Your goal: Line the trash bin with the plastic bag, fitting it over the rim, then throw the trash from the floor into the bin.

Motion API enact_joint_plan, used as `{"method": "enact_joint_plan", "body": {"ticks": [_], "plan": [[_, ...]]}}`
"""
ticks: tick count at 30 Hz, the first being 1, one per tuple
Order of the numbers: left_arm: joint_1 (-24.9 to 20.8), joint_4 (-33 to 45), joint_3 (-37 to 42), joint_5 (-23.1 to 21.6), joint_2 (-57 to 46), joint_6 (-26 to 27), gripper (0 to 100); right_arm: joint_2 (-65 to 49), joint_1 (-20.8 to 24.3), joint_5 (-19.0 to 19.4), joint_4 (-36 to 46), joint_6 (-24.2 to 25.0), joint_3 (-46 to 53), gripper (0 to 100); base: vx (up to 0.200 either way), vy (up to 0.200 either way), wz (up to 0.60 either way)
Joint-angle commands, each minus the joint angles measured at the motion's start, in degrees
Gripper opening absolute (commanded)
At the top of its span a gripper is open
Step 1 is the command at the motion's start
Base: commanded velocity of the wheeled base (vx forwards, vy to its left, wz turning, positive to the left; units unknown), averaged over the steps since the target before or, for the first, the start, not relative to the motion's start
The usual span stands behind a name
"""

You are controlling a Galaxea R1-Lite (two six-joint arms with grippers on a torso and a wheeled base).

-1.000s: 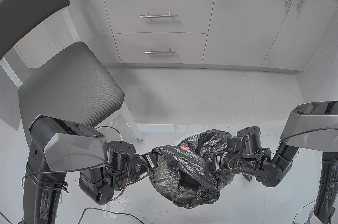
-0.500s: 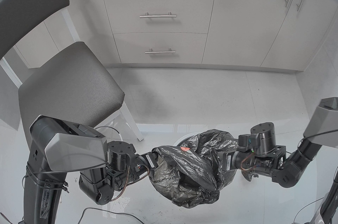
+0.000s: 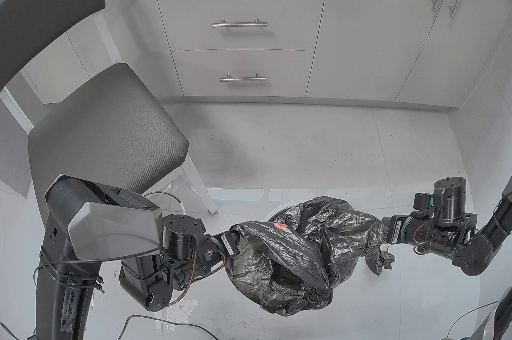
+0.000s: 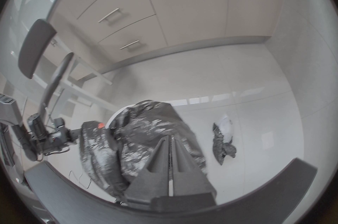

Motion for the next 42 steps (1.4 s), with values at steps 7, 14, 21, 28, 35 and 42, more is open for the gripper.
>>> {"method": "enact_joint_plan", "body": {"ticks": [7, 14, 21, 28, 35, 42], "plan": [[0.0, 0.0, 0.0, 0.0, 0.1, 0.0, 0, 16.0, -7.5, -2.7, -15.5, -4.8, -2.3, 0, 0.000, 0.000, 0.00], [0.0, 0.0, 0.0, 0.0, 0.1, 0.0, 0, 17.0, -6.5, -2.4, -16.6, -5.2, 0.2, 0, 0.000, 0.000, 0.00], [0.0, 0.0, 0.0, 0.0, 0.1, 0.1, 0, 16.8, -4.7, -1.8, -16.7, -4.4, -0.1, 0, 0.000, 0.000, 0.00], [0.0, 0.0, 0.0, 0.0, 0.1, 0.0, 0, 19.3, -1.1, -0.8, -16.3, -0.4, -4.4, 0, 0.000, 0.000, 0.00], [0.0, 0.0, -0.1, 0.0, 0.2, 0.1, 0, 23.7, 2.4, -0.8, -16.0, 0.8, -7.2, 0, 0.000, 0.000, 0.00], [0.0, 0.0, -0.1, 0.0, 0.2, 0.1, 0, 25.3, 5.3, -0.7, -11.8, 1.0, -12.4, 0, 0.000, 0.000, 0.00]]}}
